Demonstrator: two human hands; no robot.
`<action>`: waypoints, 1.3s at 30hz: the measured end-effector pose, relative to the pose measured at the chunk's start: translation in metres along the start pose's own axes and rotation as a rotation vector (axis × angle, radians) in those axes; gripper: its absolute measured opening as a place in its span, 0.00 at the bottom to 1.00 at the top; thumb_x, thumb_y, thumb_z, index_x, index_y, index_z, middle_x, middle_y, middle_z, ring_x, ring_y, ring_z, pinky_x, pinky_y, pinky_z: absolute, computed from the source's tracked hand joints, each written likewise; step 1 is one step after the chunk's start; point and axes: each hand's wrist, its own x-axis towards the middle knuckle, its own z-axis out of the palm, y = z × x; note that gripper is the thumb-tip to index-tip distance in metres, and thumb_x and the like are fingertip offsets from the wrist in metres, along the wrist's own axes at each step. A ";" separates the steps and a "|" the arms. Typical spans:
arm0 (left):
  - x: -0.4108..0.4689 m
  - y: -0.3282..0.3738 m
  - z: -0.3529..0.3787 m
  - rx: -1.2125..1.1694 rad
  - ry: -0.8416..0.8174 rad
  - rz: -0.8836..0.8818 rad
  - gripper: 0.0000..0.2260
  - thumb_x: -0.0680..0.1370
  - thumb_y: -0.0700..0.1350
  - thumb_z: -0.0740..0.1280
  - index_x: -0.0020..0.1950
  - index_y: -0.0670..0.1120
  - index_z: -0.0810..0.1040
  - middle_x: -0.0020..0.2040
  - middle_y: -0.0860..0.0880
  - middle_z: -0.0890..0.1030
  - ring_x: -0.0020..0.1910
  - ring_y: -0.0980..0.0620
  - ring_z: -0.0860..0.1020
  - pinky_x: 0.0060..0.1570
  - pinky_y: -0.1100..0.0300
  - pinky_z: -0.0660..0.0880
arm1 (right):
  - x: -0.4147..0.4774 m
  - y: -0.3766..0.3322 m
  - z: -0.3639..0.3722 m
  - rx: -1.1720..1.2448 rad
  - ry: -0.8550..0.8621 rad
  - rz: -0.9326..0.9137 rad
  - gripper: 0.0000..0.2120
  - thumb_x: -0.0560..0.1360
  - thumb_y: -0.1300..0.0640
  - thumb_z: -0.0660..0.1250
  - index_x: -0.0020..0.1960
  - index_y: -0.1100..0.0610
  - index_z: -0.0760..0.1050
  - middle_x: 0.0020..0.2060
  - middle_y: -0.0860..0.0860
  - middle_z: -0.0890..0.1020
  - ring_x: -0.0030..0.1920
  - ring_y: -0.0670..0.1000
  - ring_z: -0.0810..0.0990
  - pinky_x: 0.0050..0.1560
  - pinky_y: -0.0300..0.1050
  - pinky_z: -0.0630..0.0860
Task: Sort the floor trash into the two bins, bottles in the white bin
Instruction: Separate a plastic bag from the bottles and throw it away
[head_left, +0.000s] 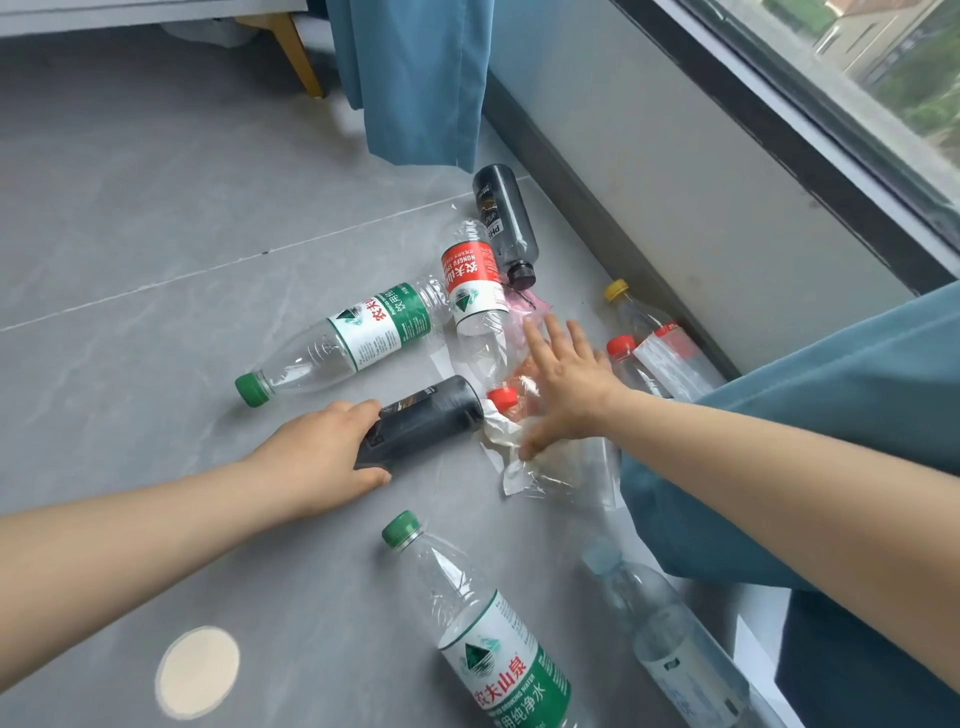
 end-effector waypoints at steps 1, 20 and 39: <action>0.001 0.000 0.000 0.002 -0.001 0.000 0.26 0.74 0.59 0.66 0.67 0.48 0.65 0.62 0.47 0.72 0.59 0.46 0.74 0.57 0.54 0.73 | 0.005 0.000 -0.001 -0.006 -0.035 -0.009 0.74 0.53 0.33 0.79 0.76 0.49 0.27 0.76 0.52 0.32 0.75 0.60 0.32 0.73 0.67 0.45; 0.007 0.002 0.002 -0.015 0.031 0.020 0.26 0.74 0.58 0.66 0.67 0.48 0.65 0.62 0.48 0.72 0.61 0.47 0.73 0.58 0.56 0.72 | -0.014 0.019 0.001 0.152 -0.081 -0.139 0.66 0.55 0.27 0.73 0.77 0.44 0.36 0.77 0.45 0.38 0.77 0.55 0.36 0.74 0.65 0.45; 0.009 0.029 0.005 0.009 0.024 0.087 0.18 0.72 0.55 0.70 0.54 0.45 0.71 0.49 0.46 0.75 0.49 0.45 0.74 0.49 0.52 0.74 | -0.195 0.144 0.002 0.332 0.274 0.311 0.17 0.74 0.50 0.70 0.59 0.56 0.78 0.54 0.54 0.80 0.55 0.54 0.77 0.56 0.44 0.71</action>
